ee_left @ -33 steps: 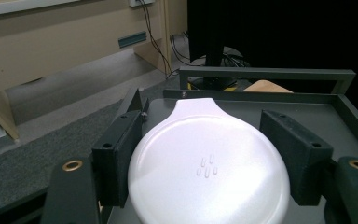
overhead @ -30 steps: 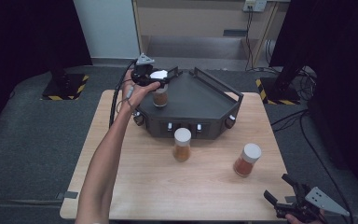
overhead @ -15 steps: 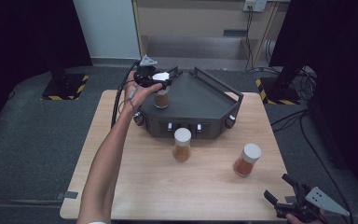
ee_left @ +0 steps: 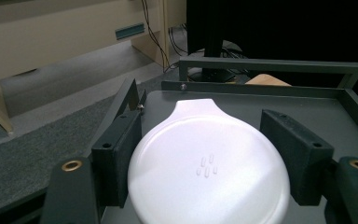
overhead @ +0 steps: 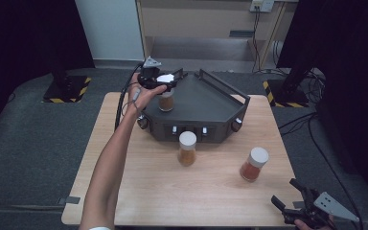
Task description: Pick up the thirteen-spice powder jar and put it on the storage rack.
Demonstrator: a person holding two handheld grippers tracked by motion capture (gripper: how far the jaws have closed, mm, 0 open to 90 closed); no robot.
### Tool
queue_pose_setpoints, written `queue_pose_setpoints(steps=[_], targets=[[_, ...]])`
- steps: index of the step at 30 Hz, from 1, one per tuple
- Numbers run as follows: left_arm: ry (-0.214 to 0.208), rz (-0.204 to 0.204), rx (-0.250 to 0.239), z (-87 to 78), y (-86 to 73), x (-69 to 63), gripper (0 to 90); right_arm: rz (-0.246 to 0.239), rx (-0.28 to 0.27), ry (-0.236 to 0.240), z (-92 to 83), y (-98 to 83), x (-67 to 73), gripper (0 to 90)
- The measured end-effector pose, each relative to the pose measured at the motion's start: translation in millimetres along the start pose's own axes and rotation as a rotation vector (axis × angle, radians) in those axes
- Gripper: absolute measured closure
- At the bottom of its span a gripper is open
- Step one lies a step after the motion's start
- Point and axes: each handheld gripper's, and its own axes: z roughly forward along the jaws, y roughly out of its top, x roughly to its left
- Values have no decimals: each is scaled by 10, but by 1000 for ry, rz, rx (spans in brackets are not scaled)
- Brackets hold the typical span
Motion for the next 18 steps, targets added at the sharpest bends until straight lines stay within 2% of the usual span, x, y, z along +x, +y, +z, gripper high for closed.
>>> queue_pose_setpoints(steps=[4,7,9,14,18], targets=[[1,-5,-7,6,-4,-6,291,-2,1,2,2,2,0,7],[6,-5,-9,14,2,-38,227,-1,-2,0,-1,-1,2,7],[28,18,-10,14,13,-93,180,-1,-1,0,-1,1,4,7],[29,3,-63,-39,11,-138,61,-4,-3,-1,-5,2,8,7],[16,-13,-117,-131,10,-151,39,-6,-4,0,-4,2,8,7]])
